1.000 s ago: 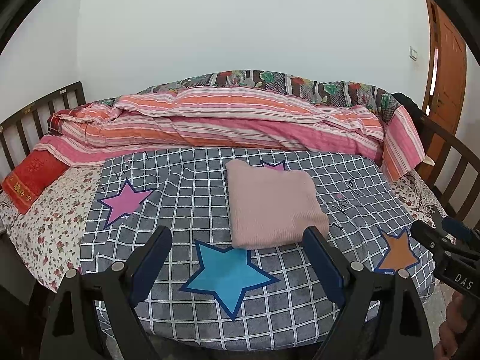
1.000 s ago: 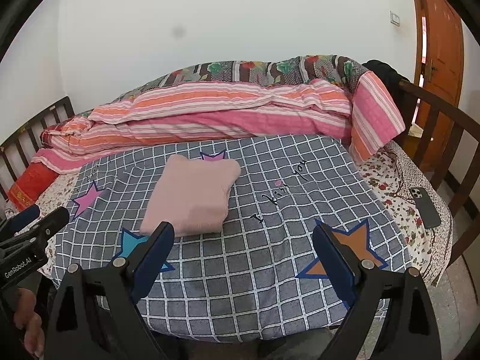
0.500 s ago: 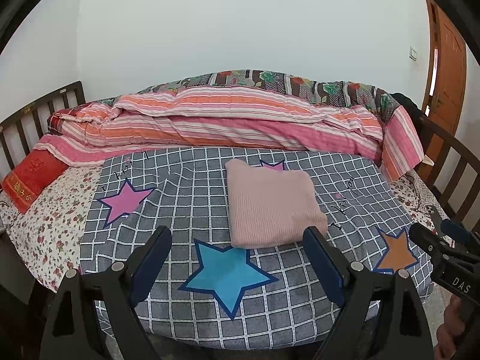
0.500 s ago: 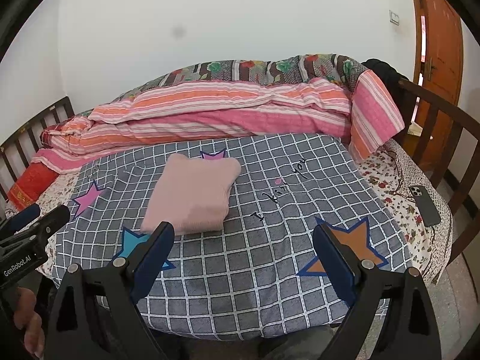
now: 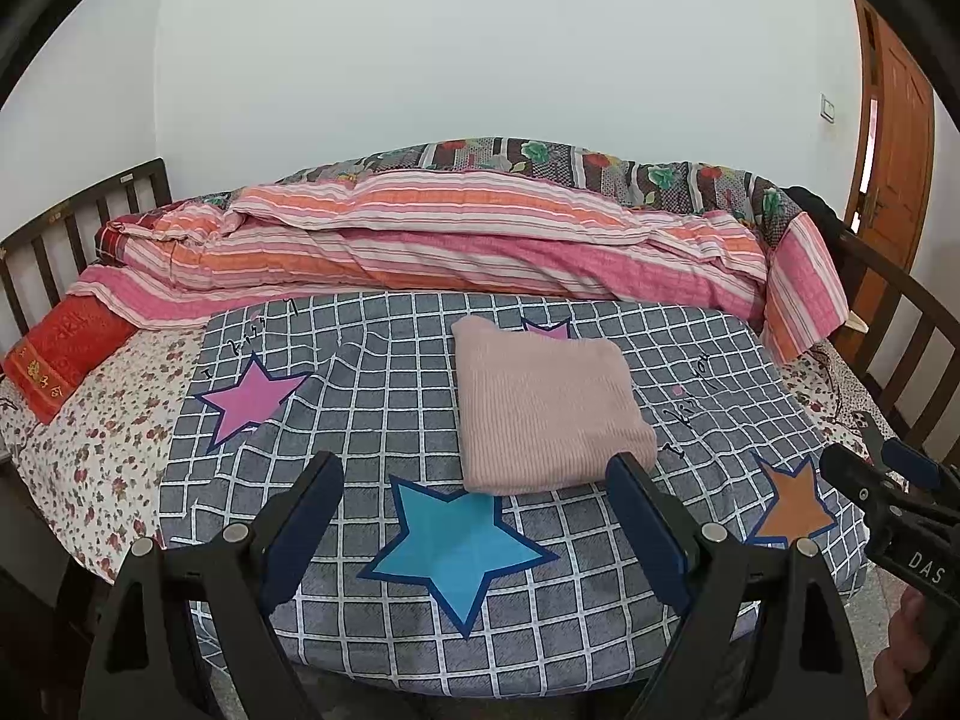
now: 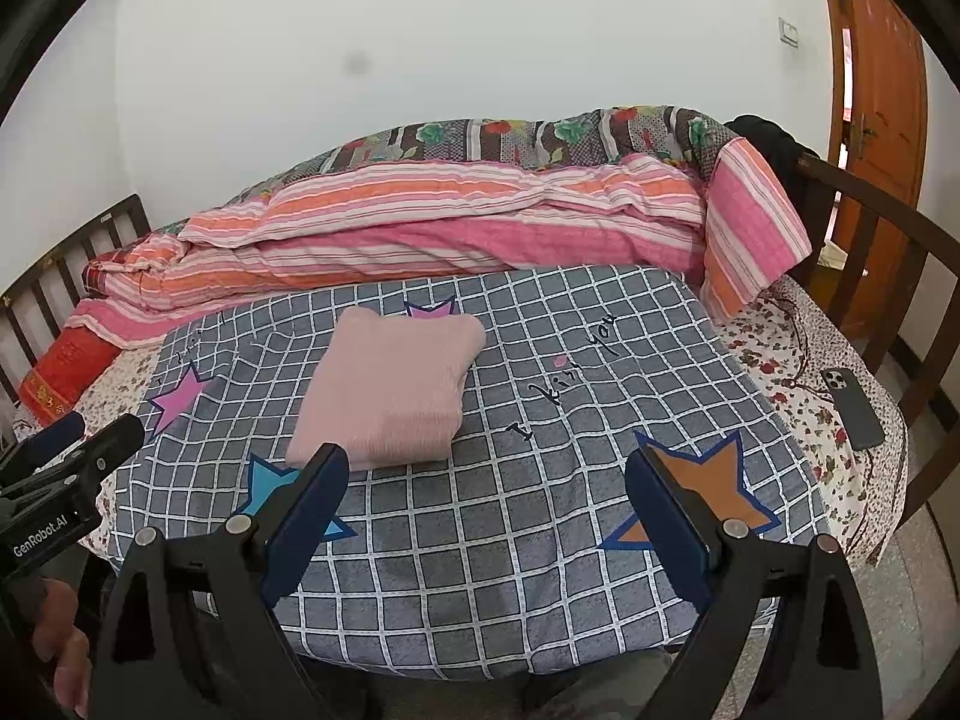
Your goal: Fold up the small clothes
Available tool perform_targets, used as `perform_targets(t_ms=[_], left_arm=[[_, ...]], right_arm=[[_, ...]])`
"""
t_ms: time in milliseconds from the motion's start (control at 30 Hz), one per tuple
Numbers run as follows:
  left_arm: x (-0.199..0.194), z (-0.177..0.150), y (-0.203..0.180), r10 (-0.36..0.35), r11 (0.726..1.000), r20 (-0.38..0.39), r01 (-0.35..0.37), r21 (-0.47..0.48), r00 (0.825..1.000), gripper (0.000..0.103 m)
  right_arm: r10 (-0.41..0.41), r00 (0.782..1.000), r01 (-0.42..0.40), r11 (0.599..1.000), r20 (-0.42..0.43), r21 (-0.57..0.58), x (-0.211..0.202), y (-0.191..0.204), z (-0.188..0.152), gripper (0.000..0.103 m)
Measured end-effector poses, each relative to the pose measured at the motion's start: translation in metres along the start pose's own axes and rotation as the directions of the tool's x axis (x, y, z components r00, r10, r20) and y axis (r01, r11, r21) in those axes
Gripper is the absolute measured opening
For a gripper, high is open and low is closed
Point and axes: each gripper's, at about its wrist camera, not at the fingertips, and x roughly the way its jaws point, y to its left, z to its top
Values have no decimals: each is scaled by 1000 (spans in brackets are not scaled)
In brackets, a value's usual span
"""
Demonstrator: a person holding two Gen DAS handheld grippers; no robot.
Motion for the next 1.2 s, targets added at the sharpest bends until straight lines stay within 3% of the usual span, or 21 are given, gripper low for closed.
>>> perform_targets(t_ms=[1200], left_arm=[[0,-2,2,5,1000,1,-5,-1,1000,89]], right_arm=[[7,1000,-7,1000,5,14,-6,4,-1,92]])
